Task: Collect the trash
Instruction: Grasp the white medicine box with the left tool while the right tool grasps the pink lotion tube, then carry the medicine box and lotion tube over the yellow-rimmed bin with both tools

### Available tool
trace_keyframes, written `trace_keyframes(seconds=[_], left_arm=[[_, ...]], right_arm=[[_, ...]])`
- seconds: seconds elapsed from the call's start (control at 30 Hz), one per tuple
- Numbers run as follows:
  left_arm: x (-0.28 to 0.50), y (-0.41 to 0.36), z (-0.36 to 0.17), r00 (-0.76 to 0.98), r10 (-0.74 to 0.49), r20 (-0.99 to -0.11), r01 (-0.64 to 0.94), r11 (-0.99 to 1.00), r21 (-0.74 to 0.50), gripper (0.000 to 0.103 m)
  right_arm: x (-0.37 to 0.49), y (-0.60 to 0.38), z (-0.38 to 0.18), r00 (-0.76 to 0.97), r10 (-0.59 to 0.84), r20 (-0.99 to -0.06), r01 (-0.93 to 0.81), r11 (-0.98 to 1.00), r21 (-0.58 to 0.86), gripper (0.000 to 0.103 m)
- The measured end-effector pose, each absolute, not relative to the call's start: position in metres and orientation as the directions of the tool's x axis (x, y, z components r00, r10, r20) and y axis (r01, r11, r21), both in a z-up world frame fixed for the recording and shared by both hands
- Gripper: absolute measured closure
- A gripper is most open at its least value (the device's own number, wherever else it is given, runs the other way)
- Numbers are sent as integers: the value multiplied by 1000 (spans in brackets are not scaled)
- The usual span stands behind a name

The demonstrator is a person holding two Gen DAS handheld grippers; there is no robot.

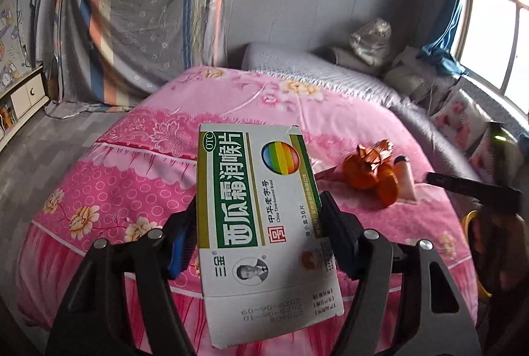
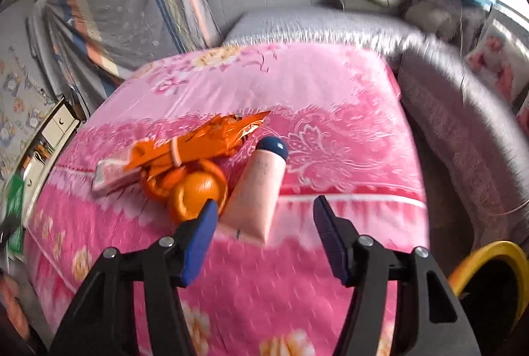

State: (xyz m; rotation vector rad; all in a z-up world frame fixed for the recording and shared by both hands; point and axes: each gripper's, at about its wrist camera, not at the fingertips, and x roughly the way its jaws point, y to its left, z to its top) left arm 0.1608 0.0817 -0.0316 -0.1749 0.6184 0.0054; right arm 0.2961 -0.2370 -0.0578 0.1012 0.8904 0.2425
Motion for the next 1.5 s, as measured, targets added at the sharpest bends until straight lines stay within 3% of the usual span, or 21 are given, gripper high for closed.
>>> trace_keyframes(seconds=[0.23,0.53,0.77,1.03,1.23,1.5], left_arm=[[157,88,-33,818,-96,-567,-27,978,-205,38],[153,96,-35,824,-94,-558,-37,975,-218,38],[142,89,-20,856,-65,-513,-33,983,-180,38],[134,48,12,889,-119,-442,59,987,-147,37],[120,0,39,906,-183,-383,156,983,-102,37],[93,-70,60,897,-292,-332,293,955,-49,37]], right_arm=[[345,-216,-82,543,172,-822,-111,985,133,55],[368,-200,-97,532,102,-841,-67,995,79,66],[320,-229,-41,650,187,-737,-94,982,166,68],[208,-256,17,695,417,-585,-265,906,330,68],[141,-279,27,715,477,-511,-296,869,397,68],[95,-318,29,765,437,-473,-246,877,412,68]])
